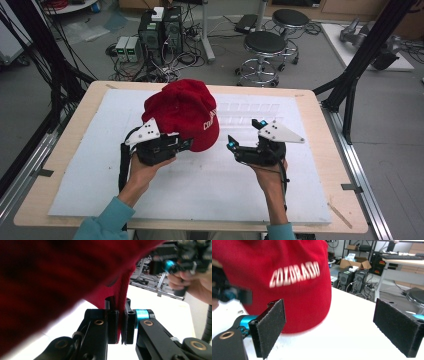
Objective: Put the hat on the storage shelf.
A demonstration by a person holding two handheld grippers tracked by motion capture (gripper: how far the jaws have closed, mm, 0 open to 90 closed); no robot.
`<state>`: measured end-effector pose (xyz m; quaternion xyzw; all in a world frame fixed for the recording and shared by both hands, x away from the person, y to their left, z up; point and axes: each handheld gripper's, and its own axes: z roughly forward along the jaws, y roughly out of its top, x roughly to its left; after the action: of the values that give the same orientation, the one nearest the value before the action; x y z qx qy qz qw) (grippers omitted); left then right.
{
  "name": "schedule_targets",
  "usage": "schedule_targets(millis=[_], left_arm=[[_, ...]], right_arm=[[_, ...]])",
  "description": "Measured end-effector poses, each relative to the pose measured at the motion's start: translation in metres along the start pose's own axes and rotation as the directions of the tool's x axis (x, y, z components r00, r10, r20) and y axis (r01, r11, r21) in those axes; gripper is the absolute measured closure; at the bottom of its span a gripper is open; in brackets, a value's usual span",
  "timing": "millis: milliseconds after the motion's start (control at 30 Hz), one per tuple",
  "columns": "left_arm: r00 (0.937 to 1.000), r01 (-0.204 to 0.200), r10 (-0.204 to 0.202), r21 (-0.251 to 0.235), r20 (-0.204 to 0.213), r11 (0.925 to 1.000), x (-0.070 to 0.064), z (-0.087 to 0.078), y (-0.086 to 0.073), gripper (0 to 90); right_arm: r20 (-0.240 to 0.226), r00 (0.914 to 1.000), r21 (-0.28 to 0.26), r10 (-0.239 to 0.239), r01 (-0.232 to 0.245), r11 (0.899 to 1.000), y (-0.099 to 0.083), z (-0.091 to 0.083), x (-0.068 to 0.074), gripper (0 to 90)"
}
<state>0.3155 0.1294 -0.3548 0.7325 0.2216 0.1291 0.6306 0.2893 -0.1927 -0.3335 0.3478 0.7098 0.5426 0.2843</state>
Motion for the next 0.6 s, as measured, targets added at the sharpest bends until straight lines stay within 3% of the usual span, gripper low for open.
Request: schedule_targets(millis=[300, 600], left_arm=[[0.999, -0.025, 0.025, 0.018, -0.036, 0.9995, 0.006, 0.014, 0.015, 85.3], [0.9925, -0.039, 0.041, 0.016, -0.115, 0.9991, 0.022, 0.034, 0.032, 85.3]], right_arm=[[0.052, 0.9977, 0.023, 0.043, -0.044, 0.999, -0.032, -0.025, -0.018, 9.9], [0.1, 0.9913, 0.035, 0.086, -0.09, 0.995, -0.065, -0.042, -0.035, 9.9]])
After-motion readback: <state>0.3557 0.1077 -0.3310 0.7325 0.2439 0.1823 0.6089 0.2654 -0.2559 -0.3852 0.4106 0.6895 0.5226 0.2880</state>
